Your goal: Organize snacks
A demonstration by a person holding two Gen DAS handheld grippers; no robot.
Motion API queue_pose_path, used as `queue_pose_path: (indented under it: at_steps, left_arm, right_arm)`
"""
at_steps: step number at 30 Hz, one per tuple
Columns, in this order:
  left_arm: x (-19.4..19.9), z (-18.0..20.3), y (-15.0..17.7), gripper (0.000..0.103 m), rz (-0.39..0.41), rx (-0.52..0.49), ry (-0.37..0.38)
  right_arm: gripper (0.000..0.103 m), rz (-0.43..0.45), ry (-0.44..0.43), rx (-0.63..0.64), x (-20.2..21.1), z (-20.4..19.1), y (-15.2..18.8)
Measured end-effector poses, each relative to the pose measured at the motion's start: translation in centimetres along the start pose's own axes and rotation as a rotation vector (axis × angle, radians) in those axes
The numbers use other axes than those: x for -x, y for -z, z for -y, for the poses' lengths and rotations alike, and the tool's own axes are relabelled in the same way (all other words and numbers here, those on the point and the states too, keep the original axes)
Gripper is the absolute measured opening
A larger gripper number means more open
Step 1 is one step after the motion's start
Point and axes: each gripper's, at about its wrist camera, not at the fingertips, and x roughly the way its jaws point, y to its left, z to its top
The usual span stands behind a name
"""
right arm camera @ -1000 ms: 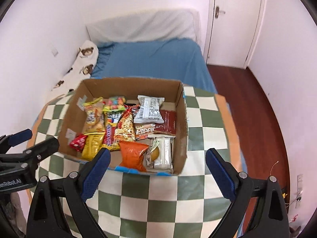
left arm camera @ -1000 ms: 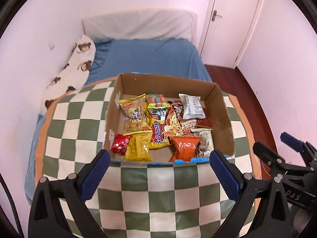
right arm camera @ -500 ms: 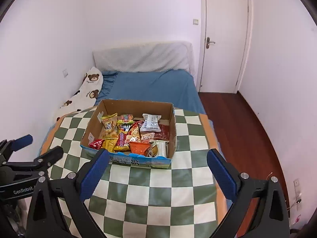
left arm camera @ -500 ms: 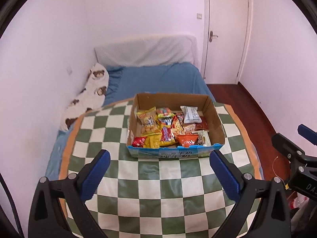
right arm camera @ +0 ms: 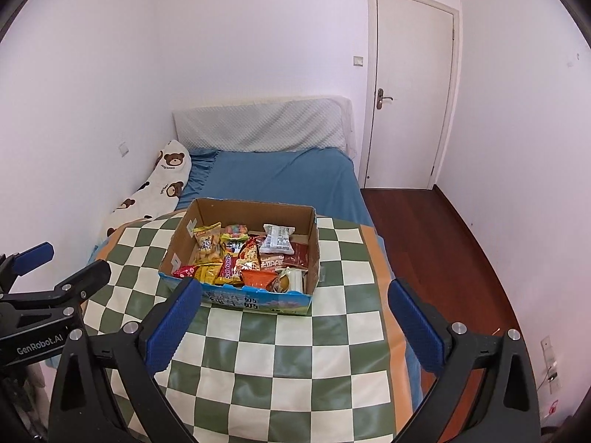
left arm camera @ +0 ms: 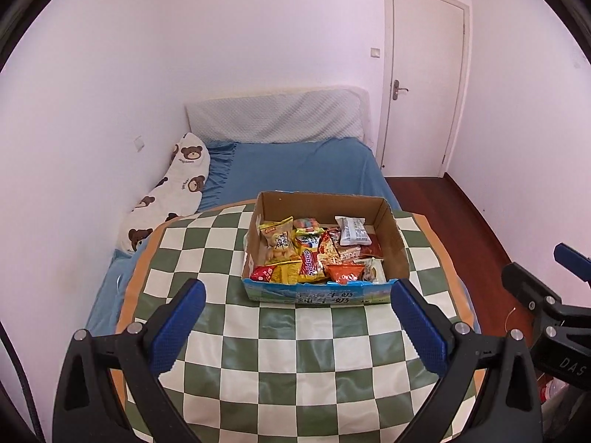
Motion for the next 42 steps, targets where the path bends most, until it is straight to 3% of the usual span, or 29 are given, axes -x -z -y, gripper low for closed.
queue_pose_path:
  at_steps: [5, 17, 26, 34, 42]
  left_arm:
    - [-2.2, -0.4, -0.2, 0.103, -0.029, 0.024, 0.008]
    - [-9.8, -0.2, -1.2, 0.103, -0.074, 0.008, -0.059]
    - [-15.1, 0.7, -0.6, 0.103, -0.183, 0.002, -0.042]
    - [-16.9, 1.1, -0.1, 0.103, -0.210, -0.015, -0.048]
    - [-17.1, 0.9, -0.2, 0.103, -0.209, -0.010, -0.050]
  right_arm:
    - [0.103, -0.023, -0.005, -0.002, -2.3, -0.1, -0.4]
    - [0.103, -0.056, 0.017, -0.004, -10.4, -0.3, -1.4]
    - [0.103, -0.112, 0.037, -0.012, -16.0, 0.0, -1.1]
    - [0.103, -0.171, 0.039, -0.023, -18.8, 0.3, 0.0]
    - [0.103, -0.173, 0.040, -0.024, -18.9, 0.3, 0.3]
